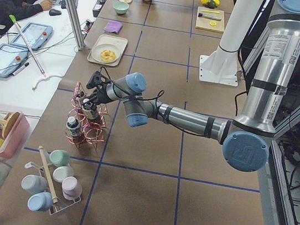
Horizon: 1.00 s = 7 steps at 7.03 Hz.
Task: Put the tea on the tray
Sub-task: 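Reach the left gripper down into the copper rack onto a dark tea bottle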
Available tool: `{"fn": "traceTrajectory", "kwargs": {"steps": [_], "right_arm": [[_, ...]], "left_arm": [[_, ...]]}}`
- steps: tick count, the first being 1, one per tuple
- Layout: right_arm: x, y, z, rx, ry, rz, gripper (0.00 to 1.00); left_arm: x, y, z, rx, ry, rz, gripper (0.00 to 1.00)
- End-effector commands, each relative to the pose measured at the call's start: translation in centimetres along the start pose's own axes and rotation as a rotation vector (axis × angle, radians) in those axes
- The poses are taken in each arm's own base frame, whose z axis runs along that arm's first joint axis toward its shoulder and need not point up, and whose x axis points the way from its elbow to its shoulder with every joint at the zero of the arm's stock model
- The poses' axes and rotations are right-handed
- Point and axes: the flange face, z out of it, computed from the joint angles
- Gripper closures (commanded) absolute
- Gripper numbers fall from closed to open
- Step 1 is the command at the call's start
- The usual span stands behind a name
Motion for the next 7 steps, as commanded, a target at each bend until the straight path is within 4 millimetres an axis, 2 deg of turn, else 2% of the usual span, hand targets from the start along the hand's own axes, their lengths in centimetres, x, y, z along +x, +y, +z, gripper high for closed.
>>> {"fn": "traceTrajectory", "kwargs": {"steps": [1, 4, 7], "right_arm": [[0.0, 0.1, 0.0, 0.0, -0.001, 0.0, 0.0], [0.1, 0.1, 0.1, -0.002, 0.0, 0.003, 0.0], [0.2, 0.2, 0.1, -0.003, 0.0, 0.004, 0.0]], "left_arm": [[-0.5, -0.8, -0.3, 0.013, -0.009, 0.01, 1.0], [0.1, -1.7, -1.7, 0.036, 0.014, 0.009, 1.0], [-0.2, -1.8, -3.5, 0.05, 0.016, 0.008, 1.0]]}}
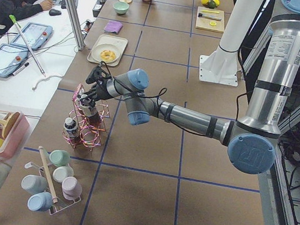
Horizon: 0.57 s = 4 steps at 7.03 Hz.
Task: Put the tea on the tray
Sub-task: 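Close the left gripper on the bottle cap and lift it from the rack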
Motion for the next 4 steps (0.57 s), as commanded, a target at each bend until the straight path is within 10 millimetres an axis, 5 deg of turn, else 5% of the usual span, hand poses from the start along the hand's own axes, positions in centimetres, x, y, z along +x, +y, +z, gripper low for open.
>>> {"fn": "traceTrajectory", "kwargs": {"steps": [1, 3, 4], "right_arm": [[0.1, 0.1, 0.0, -0.001, 0.0, 0.001, 0.0], [0.1, 0.1, 0.1, -0.002, 0.0, 0.001, 0.0], [0.2, 0.1, 0.1, -0.003, 0.0, 0.002, 0.0]], "left_arm": [[0.2, -0.6, -1.8, 0.009, 0.015, -0.002, 1.0], [-2.7, -4.0, -4.9, 0.008, 0.014, -0.047, 1.0], [-3.7, -4.1, -6.6, 0.005, 0.017, -0.058, 1.0]]}}
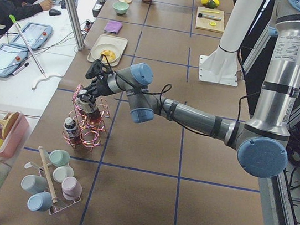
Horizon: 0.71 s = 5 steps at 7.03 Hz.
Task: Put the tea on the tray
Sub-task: 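Close the left gripper on the bottle cap and lift it from the rack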
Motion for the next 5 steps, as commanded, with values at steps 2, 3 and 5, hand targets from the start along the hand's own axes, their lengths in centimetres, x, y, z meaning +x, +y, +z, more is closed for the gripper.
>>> {"fn": "traceTrajectory", "kwargs": {"steps": [2, 3, 5], "right_arm": [[0.1, 0.1, 0.1, -0.002, 0.0, 0.002, 0.0], [0.1, 0.2, 0.1, -0.002, 0.0, 0.002, 0.0], [0.2, 0.3, 0.1, -0.004, 0.0, 0.005, 0.0]], "left_arm": [[0.4, -1.1, -5.5, -0.005, 0.0, -0.02, 1.0], [2.0, -1.5, -8.2, -0.013, -0.007, -0.024, 1.0], [7.1, -2.0, -11.5, -0.045, 0.017, -0.02, 1.0]]}}
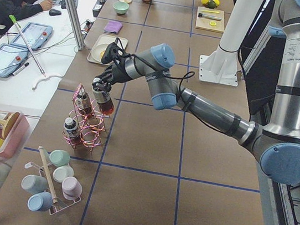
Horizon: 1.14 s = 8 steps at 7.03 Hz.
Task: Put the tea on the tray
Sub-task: 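Close the left gripper on the bottle cap and lift it from the rack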
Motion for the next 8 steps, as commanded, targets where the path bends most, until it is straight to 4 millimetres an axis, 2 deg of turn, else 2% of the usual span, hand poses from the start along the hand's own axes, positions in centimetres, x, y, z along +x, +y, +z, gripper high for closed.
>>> {"fn": "traceTrajectory", "kwargs": {"steps": [1, 4, 5, 6, 7, 8], "right_arm": [[0.1, 0.1, 0.1, -0.002, 0.0, 0.002, 0.0], [0.3, -0.2, 0.3, -0.005, 0.002, 0.005, 0.0], [0.3, -0.3, 0.2, -0.004, 0.002, 0.003, 0.0], [0.2, -0.3, 0.2, -0.003, 0.003, 0.002, 0.0], [0.2, -0.3, 0.2, -0.003, 0.002, 0.002, 0.0], [0.2, -0.4, 0.1, -0.002, 0.003, 0.001, 0.0]], "left_arm": [[5.7, 0.2, -1.9, -0.05, 0.038, 0.022, 1.0], [18.6, -1.5, -0.4, -0.162, 0.09, 0.082, 1.0], [23.8, 0.5, 0.9, -0.167, 0.104, 0.134, 1.0], [28.9, 3.0, 1.5, -0.188, 0.172, 0.176, 1.0], [31.7, 4.0, 1.4, -0.203, 0.222, 0.193, 1.0], [35.9, 5.7, 1.5, -0.22, 0.287, 0.212, 1.0]]}}
